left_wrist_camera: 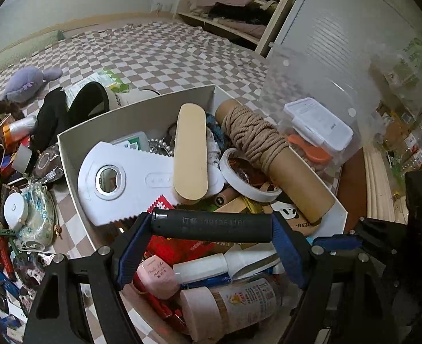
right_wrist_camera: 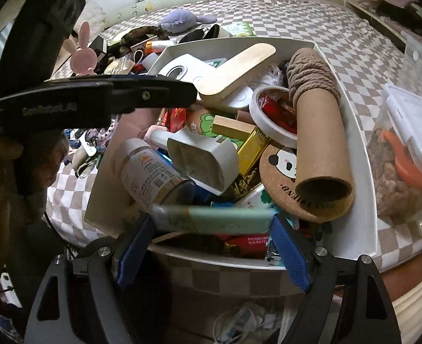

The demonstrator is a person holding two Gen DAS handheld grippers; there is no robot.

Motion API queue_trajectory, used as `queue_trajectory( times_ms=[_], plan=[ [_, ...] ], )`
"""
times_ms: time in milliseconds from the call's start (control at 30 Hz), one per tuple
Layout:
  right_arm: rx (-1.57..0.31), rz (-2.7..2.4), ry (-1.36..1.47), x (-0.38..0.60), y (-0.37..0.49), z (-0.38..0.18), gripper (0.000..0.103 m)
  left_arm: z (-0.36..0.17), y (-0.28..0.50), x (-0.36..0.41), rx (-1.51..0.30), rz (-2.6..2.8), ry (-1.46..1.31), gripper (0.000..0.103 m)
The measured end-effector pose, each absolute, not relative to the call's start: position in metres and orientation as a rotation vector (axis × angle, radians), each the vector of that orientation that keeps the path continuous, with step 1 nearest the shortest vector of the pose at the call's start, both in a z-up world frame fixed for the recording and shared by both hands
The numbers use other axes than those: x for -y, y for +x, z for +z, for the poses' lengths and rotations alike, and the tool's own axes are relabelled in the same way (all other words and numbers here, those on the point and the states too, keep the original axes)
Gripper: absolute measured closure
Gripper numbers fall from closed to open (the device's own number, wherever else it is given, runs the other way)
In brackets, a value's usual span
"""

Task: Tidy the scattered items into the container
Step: 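Open both grippers to drop the foam grip and green tube into the box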

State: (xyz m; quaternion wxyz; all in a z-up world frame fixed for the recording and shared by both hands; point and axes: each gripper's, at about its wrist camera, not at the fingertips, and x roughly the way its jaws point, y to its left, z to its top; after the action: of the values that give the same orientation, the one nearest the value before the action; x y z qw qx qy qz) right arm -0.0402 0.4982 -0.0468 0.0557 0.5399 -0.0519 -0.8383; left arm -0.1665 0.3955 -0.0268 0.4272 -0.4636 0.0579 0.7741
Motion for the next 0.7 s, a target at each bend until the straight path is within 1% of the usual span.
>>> queue_trajectory(
  times_ms=[167,200,233,300,700],
  plan=[
    [0.15,-2.561,1.615,-0.497,-0.0418,-0.0435,0.018,-0.0291,-0.1664,-0.3957,-0.149,1.938,-1.176,0.021],
    [0.15,-2.561,1.613,-0.4963,-0.0424,-0.0432,0.018,-0.029,-0.1665,-0.3955,-0.15,1.939,-1.178,0.019],
    [0.15,-2.56,1.611,-0.4956,-0.0431,-0.0429,0.018,-0.0284,-0.1666,-0.3951,-0.148,1.942,-1.178,0.013],
    [0.149,-2.557,1.614,-0.4949,-0.044,-0.043,0.018,-0.0271,-0.1671,-0.3944,-0.143,1.948,-1.178,0.008],
    [0.129,-2.568,1.611,-0.4928,-0.0417,-0.0388,0.018,-0.0217,-0.1607,-0.3903,-0.169,1.968,-1.151,0.008]
  ],
)
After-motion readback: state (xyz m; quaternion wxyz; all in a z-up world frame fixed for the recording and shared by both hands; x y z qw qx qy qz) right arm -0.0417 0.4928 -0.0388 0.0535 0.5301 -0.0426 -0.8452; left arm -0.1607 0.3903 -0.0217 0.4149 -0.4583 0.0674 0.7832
